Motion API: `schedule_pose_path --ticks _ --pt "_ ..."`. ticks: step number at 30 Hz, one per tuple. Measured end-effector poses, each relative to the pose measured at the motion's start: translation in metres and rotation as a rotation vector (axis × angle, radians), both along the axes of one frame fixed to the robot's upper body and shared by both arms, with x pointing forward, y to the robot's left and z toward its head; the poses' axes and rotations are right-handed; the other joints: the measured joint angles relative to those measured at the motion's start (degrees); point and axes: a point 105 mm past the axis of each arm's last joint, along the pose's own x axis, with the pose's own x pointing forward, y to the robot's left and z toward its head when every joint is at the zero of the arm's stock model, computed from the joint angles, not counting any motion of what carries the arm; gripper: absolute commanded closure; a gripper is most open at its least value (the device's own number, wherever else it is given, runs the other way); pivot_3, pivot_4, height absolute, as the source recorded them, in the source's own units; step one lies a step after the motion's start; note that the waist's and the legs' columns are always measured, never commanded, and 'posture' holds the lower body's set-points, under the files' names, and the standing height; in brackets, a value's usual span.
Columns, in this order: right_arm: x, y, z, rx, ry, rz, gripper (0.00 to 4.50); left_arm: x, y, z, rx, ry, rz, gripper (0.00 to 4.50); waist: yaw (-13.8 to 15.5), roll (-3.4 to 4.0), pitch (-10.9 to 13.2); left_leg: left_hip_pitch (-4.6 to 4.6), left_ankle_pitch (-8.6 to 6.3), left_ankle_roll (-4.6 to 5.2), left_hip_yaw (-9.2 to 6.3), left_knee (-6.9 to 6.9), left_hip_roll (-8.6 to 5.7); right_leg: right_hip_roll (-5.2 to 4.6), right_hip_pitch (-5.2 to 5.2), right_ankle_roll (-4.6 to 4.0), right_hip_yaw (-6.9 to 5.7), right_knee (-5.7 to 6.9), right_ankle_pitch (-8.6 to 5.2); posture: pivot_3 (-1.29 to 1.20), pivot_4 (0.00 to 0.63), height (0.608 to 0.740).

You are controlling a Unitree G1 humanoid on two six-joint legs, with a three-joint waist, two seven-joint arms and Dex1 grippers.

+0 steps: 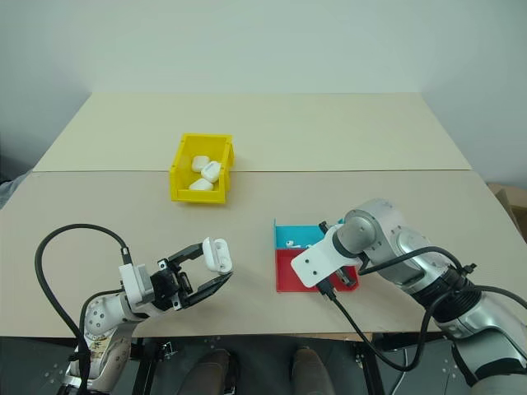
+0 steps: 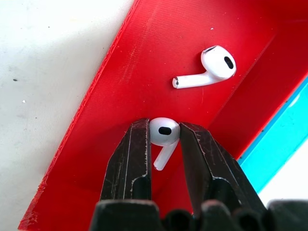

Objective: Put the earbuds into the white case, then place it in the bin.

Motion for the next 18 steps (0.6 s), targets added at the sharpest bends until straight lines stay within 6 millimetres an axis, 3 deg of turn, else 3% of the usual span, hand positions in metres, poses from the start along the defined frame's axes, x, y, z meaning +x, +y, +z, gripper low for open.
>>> schedule_pose_path --ticks 5,8,12,16,18 --pt "-0.01 0.0 0.014 0.108 0.019 -0.049 3.55 0.002 -0.005 0.006 -0.025 -0.02 -0.015 1.76 0.2 0.0 0.0 -0.06 0.0 0.0 -0.01 0.01 -0.01 -0.01 -0.02 0.0 0.0 -0.01 0.0 0.0 0.15 0.74" --pt "-0.014 0.007 0.067 0.374 -0.026 -0.111 3.55 0.005 -0.017 0.026 -0.097 -0.066 -0.067 1.76 0.2 -0.01 0.0 -0.09 0.0 0.0 -0.08 0.05 -0.01 0.0 0.02 0.02 -0.01 0.01 0.02 0.0 0.15 0.74" --pt "-0.02 0.009 0.148 0.891 -0.121 -0.164 3.55 0.0 -0.035 0.05 -0.17 -0.097 -0.18 1.76 0.1 -0.07 0.0 0.0 0.0 0.0 -0.14 0.04 0.0 0.04 0.17 0.03 -0.04 -0.02 0.04 0.0 0.15 0.74" --pt "-0.032 0.008 0.182 1.258 -0.111 -0.132 3.55 0.001 -0.044 0.063 -0.217 -0.076 -0.256 1.76 -0.1 -0.06 0.0 0.03 0.0 0.0 -0.15 0.04 -0.01 0.06 0.18 0.03 -0.02 0.02 0.04 0.0 0.15 0.74" --pt "-0.04 0.011 0.188 1.394 -0.078 -0.089 3.55 0.002 -0.048 0.069 -0.233 -0.069 -0.291 1.76 -0.1 -0.05 0.0 0.03 0.0 0.0 -0.17 0.05 -0.01 0.09 0.2 0.04 -0.03 0.02 0.04 0.0 0.15 0.74"
